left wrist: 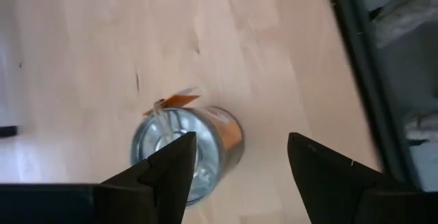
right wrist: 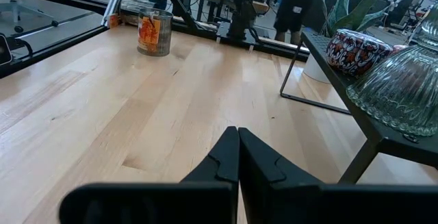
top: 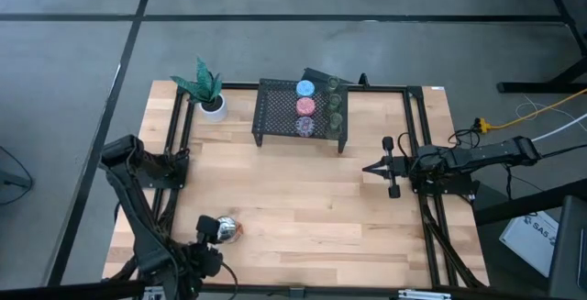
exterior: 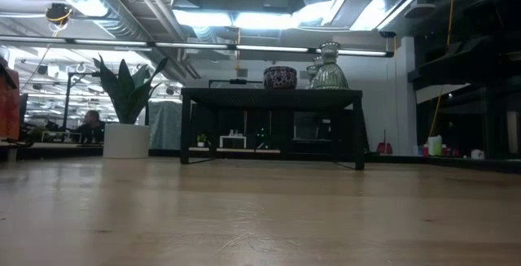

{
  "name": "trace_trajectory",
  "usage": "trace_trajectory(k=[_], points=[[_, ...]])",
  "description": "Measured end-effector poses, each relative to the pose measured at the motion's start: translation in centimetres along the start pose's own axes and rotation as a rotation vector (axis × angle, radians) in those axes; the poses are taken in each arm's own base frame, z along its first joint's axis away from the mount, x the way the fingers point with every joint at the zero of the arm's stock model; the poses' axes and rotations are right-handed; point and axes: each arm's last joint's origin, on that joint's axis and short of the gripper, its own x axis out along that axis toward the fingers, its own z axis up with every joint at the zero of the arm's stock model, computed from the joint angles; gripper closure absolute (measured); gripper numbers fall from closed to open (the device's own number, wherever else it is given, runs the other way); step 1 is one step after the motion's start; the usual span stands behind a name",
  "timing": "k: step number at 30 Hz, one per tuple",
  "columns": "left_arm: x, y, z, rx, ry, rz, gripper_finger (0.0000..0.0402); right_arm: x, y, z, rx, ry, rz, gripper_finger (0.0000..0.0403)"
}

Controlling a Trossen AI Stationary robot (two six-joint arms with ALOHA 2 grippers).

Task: Pick & Place candle stick holders
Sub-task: Put the top scented candle can on the shelf

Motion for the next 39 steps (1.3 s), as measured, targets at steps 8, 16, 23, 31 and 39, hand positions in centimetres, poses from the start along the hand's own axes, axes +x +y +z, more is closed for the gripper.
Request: trace_trajectory(k=[8,16,23,31,39], points=[[3.4,1.7,0.0,-0.106,0.122,-0.017,0.0183,0.0,0.0,0.0,0.000,0.000,0.000,0.0400],[4.9,1.7,0.1,-0.154,0.130,-0.089,0.0203,0.0,0.0,0.0,0.000,0.000,0.001,0.0400],[5.6,1.7,-0.8,-0.211,0.156,-0.091,0.0234,0.0,0.0,0.0,0.000,0.000,0.000,0.0400],[6.0,1.9,-1.1,-0.237,0.151,-0.047,0.0291,0.0,0.0,0.0,0.000,0.000,0.000,0.0400],[6.5,3.3,-1.0,-0.237,0.175,0.053,0.0343,0.0,0.0,0.0,0.000,0.000,0.000,0.0400]])
